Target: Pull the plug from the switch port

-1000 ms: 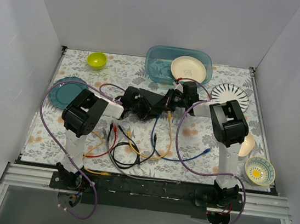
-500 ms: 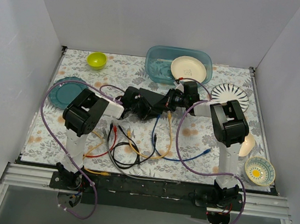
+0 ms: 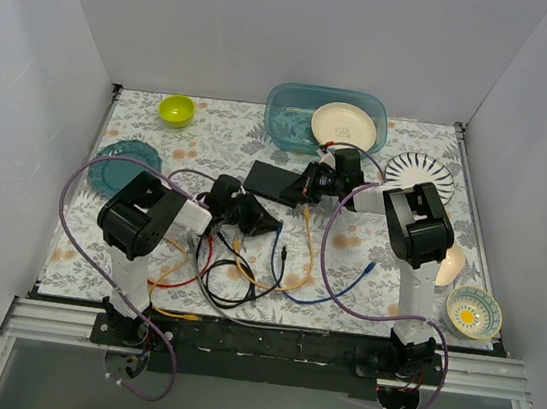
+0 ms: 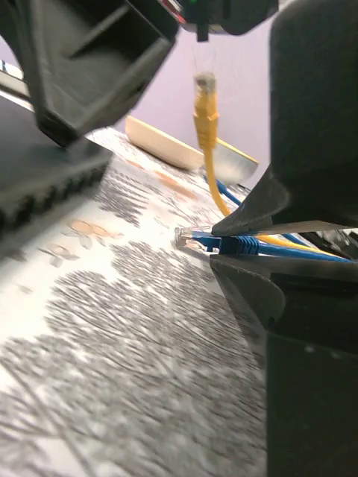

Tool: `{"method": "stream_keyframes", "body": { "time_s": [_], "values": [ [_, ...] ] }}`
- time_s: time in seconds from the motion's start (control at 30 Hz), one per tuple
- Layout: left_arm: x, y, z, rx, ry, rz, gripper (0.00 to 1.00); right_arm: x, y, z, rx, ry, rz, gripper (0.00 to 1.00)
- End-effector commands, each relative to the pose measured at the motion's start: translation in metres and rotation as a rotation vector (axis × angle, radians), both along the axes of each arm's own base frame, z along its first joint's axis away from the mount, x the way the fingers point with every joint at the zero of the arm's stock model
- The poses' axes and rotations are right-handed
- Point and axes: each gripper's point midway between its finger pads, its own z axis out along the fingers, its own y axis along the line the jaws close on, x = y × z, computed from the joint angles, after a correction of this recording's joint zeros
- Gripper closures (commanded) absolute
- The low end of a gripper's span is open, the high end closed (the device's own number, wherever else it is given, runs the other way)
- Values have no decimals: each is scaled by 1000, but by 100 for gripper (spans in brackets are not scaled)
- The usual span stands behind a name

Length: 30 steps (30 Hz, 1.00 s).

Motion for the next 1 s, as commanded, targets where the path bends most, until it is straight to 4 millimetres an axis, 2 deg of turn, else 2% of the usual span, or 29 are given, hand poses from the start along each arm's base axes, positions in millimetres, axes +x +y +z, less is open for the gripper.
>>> {"method": "stream_keyframes", "body": {
  "time_s": [0.0, 0.03, 0.07, 0.1, 0.13, 0.17, 0.2, 0.27, 0.3, 0.33, 0.37, 0.4, 0.43, 0.5, 0.53, 0.6, 0.63, 0.67, 0.7, 0.8, 0.83, 0.9, 0.93, 0.97],
  "values": [
    [-41, 39, -24, 195, 86, -8, 100, -25, -27, -68, -180, 149, -37, 94],
    [-44, 44, -18, 222, 61, -14, 100, -26, -28, -67, -181, 147, -36, 94],
    [-52, 59, -19, 283, 70, 6, 100, -27, -29, -67, -189, 141, -34, 94],
    [-51, 63, 5, 282, 12, 19, 100, -28, -30, -67, -190, 143, -36, 94],
    [-53, 70, 15, 305, -15, 34, 100, -29, -31, -66, -192, 144, -37, 94],
    [-66, 83, 13, 362, 10, 34, 100, -31, -32, -66, -195, 146, -37, 94],
    [-65, 94, 31, 381, -48, 78, 100, -31, -33, -66, -198, 142, -36, 94],
    [-79, 115, 32, 450, -16, 119, 100, -31, -34, -64, -207, 145, -39, 94],
    [-76, 128, 37, 485, -39, 174, 100, -28, -33, -60, -207, 129, -39, 94],
    [-74, 133, 54, 470, -84, 214, 98, -25, -33, -56, -210, 120, -46, 95],
    [-70, 142, 61, 486, -106, 261, 74, -19, -33, -44, -213, 84, -64, 94],
    [-67, 146, 70, 481, -134, 293, 59, -12, -32, -33, -211, 49, -72, 94],
    [-57, 151, 90, 472, -193, 343, 47, -7, -32, -23, -212, 18, -77, 92],
    [-48, 155, 105, 480, -221, 376, 23, 6, -31, 8, -235, -53, -95, 87],
    [-39, 156, 119, 487, -242, 398, 20, 13, -34, 26, -258, -108, -108, 84],
    [-37, 159, 112, 550, -197, 378, 16, 7, -39, 35, -310, -105, -103, 78],
    [-32, 159, 118, 560, -196, 386, 15, 8, -42, 51, -334, -153, -110, 77],
    [-38, 165, 103, 613, -129, 378, 14, 1, -48, 53, -364, -144, -111, 76],
    [-39, 167, 100, 624, -105, 387, 12, -4, -52, 55, -384, -149, -113, 75],
    [-43, 158, 103, 588, -121, 344, 12, -32, -70, 62, -437, -185, -120, 77],
    [-44, 151, 107, 570, -159, 301, 12, -49, -78, 67, -438, -196, -124, 78],
    [-45, 122, 123, 466, -238, 212, 18, -62, -86, 74, -442, -225, -130, 78],
    [-51, 104, 129, 434, -273, 149, 22, -71, -93, 87, -448, -254, -147, 78],
    [-48, 89, 141, 398, -340, 123, 24, -82, -101, 80, -470, -238, -153, 78]
  ]
}}
